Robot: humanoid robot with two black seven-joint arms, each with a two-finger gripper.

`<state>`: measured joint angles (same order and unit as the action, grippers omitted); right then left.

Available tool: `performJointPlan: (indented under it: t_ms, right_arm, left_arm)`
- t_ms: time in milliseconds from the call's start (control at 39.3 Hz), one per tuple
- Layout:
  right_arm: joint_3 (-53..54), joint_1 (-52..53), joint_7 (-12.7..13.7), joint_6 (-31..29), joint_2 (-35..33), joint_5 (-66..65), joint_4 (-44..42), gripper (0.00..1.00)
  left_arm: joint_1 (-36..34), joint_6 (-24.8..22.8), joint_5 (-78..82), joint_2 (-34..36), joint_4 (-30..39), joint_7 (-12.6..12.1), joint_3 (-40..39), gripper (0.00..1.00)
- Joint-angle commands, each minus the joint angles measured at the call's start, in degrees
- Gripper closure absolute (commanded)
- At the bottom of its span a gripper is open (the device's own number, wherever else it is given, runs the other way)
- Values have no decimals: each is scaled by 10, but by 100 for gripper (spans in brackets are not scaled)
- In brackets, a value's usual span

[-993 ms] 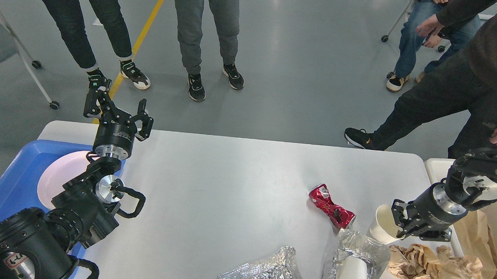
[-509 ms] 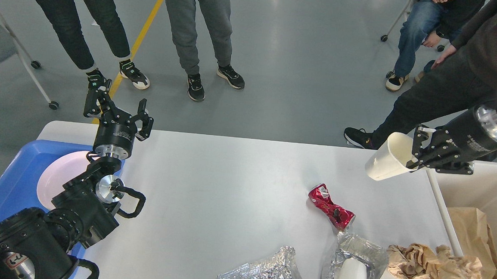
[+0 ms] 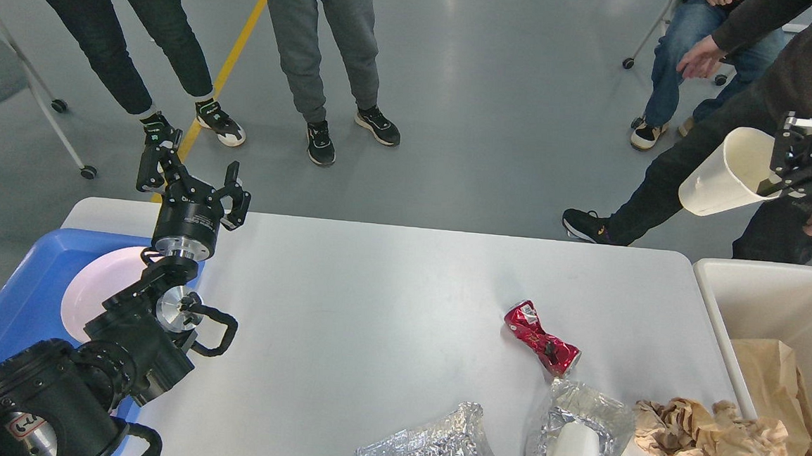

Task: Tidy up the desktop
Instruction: 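Lift the paper cup and carry it over the white bin, then release the paper cup into the white bin with the right gripper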

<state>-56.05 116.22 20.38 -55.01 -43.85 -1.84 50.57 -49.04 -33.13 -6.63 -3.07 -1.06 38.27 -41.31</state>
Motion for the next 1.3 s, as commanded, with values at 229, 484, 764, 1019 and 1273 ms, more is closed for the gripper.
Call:
performJointPlan:
  t_ms: [229, 484, 764, 1019, 1273]
  right_arm:
    - [-27, -33, 0, 0, -26, -106, -95, 100]
    - [-41, -161, 0, 0, -12, -139, -190, 100]
    - [-34, -357, -1, 8, 38, -139, -371, 100]
    - [-28, -479, -1, 138, 81, -139, -393, 100]
    - [1, -554, -2, 234, 101, -138, -384, 100]
  left_arm:
    - [0, 0, 0, 0, 0, 0, 0, 3]
    - [0, 0, 0, 1, 0, 0, 0, 3]
    - [0, 0, 0, 0, 0, 0, 0, 3]
    - [0, 0, 0, 0, 0, 0, 0, 3]
    - [0, 0, 0, 0, 0, 0, 0, 3]
